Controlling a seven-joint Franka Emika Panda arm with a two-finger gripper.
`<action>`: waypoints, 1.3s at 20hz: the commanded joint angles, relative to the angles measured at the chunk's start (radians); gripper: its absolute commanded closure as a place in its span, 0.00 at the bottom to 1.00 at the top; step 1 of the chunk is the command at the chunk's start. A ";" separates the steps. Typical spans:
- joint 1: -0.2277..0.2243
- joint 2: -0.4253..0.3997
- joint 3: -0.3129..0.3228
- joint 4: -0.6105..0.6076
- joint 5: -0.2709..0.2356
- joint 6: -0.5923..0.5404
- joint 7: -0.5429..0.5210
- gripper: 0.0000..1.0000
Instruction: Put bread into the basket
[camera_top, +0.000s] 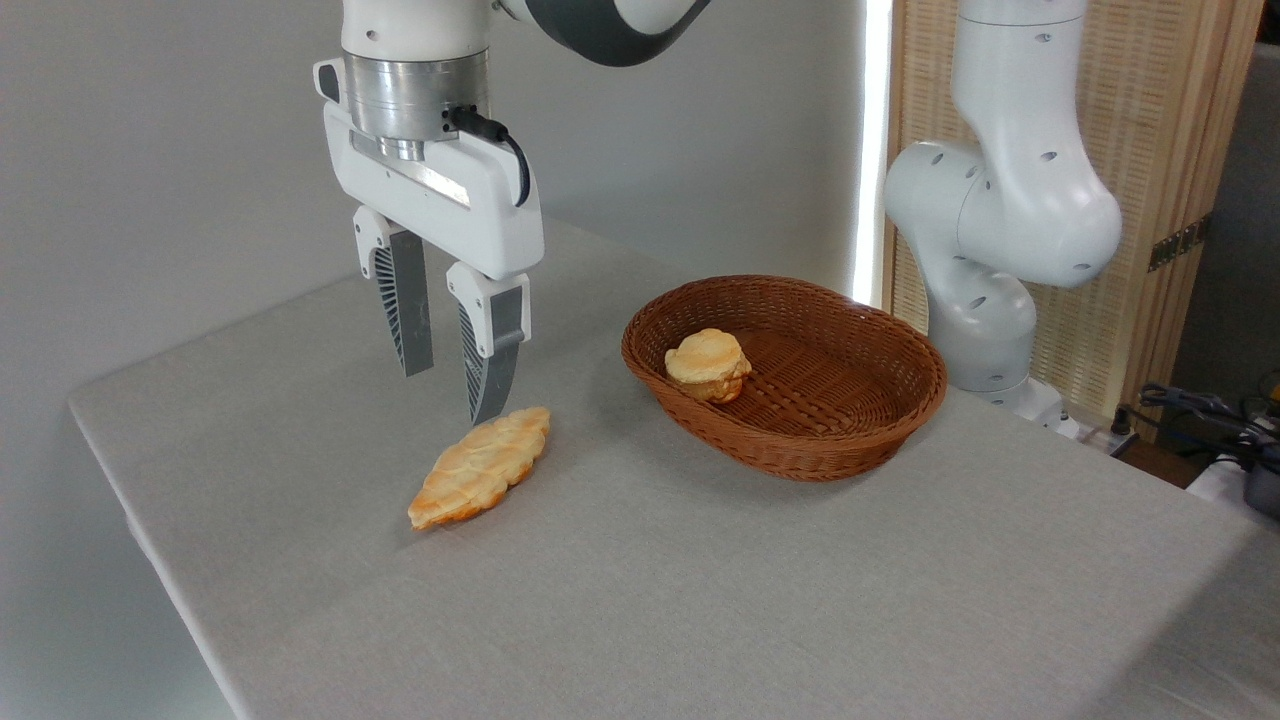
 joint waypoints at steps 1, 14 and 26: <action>-0.008 0.008 0.005 0.013 -0.013 -0.003 -0.014 0.00; -0.017 0.013 0.001 0.011 -0.013 -0.004 -0.014 0.00; -0.018 0.019 -0.001 0.004 -0.006 -0.003 0.000 0.00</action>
